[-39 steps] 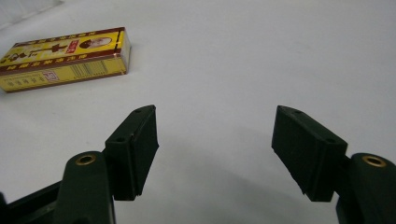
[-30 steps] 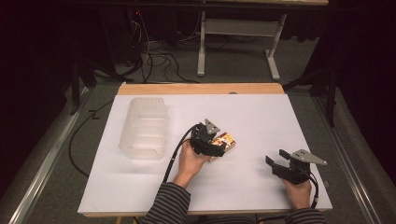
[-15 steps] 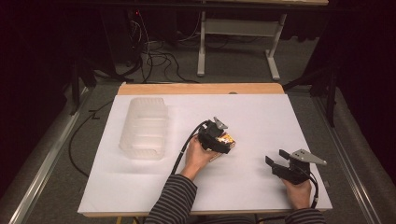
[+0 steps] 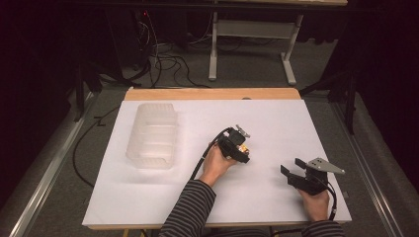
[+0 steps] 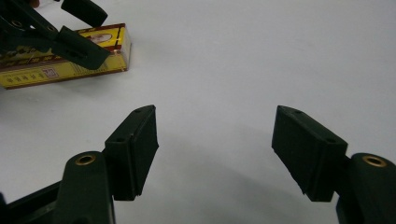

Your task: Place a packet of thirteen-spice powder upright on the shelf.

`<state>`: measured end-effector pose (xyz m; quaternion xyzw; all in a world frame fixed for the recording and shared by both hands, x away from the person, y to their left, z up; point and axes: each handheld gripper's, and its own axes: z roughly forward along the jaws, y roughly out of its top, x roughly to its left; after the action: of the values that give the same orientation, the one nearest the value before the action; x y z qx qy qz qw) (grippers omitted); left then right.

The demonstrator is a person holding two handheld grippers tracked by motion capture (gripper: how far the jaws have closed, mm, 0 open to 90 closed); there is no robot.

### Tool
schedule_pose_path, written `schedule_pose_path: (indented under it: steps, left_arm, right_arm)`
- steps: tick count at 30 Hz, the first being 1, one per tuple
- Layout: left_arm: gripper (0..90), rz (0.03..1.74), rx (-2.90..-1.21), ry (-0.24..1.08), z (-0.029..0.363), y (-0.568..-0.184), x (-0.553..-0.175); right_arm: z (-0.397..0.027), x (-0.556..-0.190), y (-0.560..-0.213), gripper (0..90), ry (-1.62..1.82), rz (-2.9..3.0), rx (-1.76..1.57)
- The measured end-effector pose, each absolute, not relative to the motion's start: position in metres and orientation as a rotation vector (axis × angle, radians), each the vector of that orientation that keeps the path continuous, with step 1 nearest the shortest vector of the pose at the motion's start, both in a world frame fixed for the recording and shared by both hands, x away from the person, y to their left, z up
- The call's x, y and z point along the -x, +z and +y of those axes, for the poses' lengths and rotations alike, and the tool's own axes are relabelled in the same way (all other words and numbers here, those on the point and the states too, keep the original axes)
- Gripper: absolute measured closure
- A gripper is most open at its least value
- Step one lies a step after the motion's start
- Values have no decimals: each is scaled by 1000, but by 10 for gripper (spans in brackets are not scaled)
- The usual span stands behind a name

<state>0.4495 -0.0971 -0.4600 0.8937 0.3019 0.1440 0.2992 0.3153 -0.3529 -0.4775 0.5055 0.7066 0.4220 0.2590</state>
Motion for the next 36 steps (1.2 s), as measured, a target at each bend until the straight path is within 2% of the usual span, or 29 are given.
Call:
schedule_pose_path:
  steps: [7, 8, 15, 36]
  left_arm:
    - [251, 807, -2384, 337, -97, -466, -454]
    - [289, 801, -2383, 327, -96, -466, -454]
    - [319, 796, -2379, 328, -95, -464, -453]
    - [329, 782, -2242, 379, -69, -430, -432]
  right_arm:
    - [-352, -315, -477, 316, 1143, 1914, -1369]
    - [-353, -315, -477, 316, 1141, 1912, -1362]
    - [-352, -315, -477, 314, 1141, 1916, -1374]
    - [-352, -316, -477, 311, 1135, 1919, -1375]
